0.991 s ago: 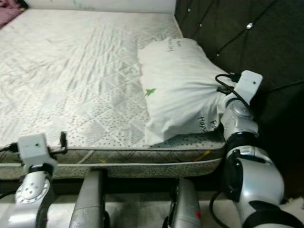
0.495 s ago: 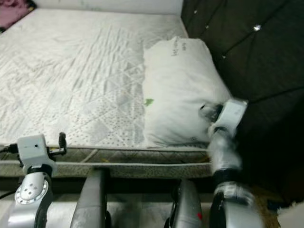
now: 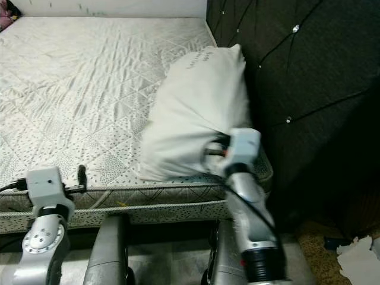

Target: Clean up the room

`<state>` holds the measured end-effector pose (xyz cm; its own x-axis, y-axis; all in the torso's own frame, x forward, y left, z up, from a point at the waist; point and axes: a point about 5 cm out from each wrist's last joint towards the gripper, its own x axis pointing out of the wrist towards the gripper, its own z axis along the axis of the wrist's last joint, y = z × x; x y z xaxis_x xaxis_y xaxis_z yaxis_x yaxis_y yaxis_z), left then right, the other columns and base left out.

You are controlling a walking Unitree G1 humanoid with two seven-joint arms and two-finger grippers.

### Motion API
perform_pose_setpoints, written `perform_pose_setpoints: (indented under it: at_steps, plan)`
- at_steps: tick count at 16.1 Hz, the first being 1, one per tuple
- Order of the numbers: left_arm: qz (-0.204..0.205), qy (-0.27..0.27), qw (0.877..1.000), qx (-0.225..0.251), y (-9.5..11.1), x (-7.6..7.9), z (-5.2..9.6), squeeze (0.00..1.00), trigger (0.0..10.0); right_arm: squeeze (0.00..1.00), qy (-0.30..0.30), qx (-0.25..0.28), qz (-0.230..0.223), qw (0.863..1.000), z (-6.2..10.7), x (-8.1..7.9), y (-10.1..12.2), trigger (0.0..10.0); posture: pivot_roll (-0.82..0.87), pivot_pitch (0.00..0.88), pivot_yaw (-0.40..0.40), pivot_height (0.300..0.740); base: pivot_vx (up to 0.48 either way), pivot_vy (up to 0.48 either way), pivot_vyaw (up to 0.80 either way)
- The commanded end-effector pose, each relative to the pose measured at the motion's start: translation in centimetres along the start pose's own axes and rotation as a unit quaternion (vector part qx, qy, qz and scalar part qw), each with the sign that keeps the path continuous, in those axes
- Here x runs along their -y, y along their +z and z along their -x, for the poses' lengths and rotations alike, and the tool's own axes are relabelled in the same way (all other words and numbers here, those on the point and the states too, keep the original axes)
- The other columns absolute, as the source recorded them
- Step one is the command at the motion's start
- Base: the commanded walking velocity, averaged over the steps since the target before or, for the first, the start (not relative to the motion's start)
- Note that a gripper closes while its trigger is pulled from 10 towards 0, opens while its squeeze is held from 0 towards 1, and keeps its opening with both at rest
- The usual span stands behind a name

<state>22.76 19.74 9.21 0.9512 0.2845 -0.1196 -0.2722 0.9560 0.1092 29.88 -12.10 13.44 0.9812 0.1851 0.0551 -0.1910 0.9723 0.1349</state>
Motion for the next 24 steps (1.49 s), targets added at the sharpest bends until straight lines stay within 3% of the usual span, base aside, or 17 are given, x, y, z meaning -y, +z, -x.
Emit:
perform_pose_setpoints:
  at_steps: [1, 2, 4, 7, 9, 12, 14, 16, 21, 22, 23, 24]
  plan:
    - [-0.003, -0.001, 1.000, 0.001, 0.0, -0.1, 0.0, 0.00, 10.0, 0.00, 0.047, 0.056, -0.008, 0.997, -0.3, -1.6, 2.6, 0.0, 0.19, 0.000, -0.029, 0.533, 0.000, 0.000, 0.00]
    - [-0.004, -0.001, 1.000, 0.002, 0.0, -0.1, 0.0, 0.00, 10.0, 0.00, 0.045, 0.051, -0.009, 0.998, -0.2, -1.5, 2.5, 0.0, 0.19, 0.000, -0.031, 0.533, 0.000, 0.000, 0.00]
    - [-0.004, 0.000, 1.000, 0.003, 0.1, -0.1, -0.1, 0.00, 10.0, 0.00, 0.001, 0.018, 0.007, 1.000, -0.8, 0.3, 1.6, 0.0, 0.19, 0.000, -0.031, 0.533, 0.000, 0.000, 0.00]
    - [-0.007, 0.000, 1.000, 0.004, 0.2, -0.1, -0.2, 0.00, 10.0, 0.00, -0.105, -0.019, 0.040, 0.993, -3.4, 6.0, 2.1, 0.0, 0.19, 0.000, -0.026, 0.533, 0.000, 0.000, 0.00]
    - [-0.007, -0.001, 1.000, 0.006, 0.3, -0.1, -0.4, 0.00, 10.0, 0.00, -0.179, -0.015, 0.039, 0.983, -4.6, 10.1, 4.1, 0.0, 0.19, 0.000, -0.027, 0.533, 0.000, 0.000, 0.00]
    - [-0.007, 0.002, 1.000, 0.009, 0.4, -0.2, -0.4, 0.00, 10.0, 0.00, -0.251, 0.035, 0.056, 0.966, -5.3, 13.7, 8.4, 0.0, 0.20, 0.000, -0.032, 0.533, 0.000, 0.000, 0.00]
    - [-0.008, 0.003, 1.000, 0.008, 0.3, -0.2, -0.3, 0.00, 10.0, 0.00, -0.274, 0.048, 0.058, 0.959, -5.3, 15.0, 9.6, 0.0, 0.20, 0.000, -0.032, 0.533, 0.000, 0.000, 0.00]
    - [-0.007, 0.002, 1.000, 0.007, 0.3, -0.2, -0.3, 0.00, 10.0, 0.00, -0.278, 0.043, 0.059, 0.958, -5.2, 15.2, 9.3, 0.0, 0.20, 0.000, -0.032, 0.533, 0.000, 0.000, 0.00]
    - [-0.013, -0.004, 1.000, 0.013, 0.5, -0.2, -0.4, 0.00, 10.0, 0.00, -0.262, -0.011, 0.053, 0.964, -4.8, 13.3, 4.8, 0.0, 0.19, 0.000, -0.026, 0.533, 0.000, 0.000, 0.00]
    - [-0.014, -0.006, 1.000, 0.014, 0.5, -0.1, -0.4, 0.00, 10.0, 0.00, -0.252, -0.034, 0.049, 0.966, -4.3, 12.3, 2.9, 1.7, 0.19, 0.000, -0.025, 0.533, 0.000, 0.000, 0.00]
    - [-0.014, -0.007, 1.000, 0.014, 0.5, 0.0, -0.4, 0.00, 10.0, 0.00, -0.247, -0.044, 0.049, 0.967, -4.1, 11.8, 2.0, 6.2, 0.19, 0.000, -0.025, 0.533, 0.000, 0.000, 0.00]
    - [-0.014, -0.008, 1.000, 0.014, 0.5, 0.1, -0.4, 0.00, 10.0, 0.00, -0.247, -0.062, 0.055, 0.966, -3.6, 11.5, 0.6, 10.0, 0.19, 0.000, -0.026, 0.533, 0.000, 0.000, 0.00]
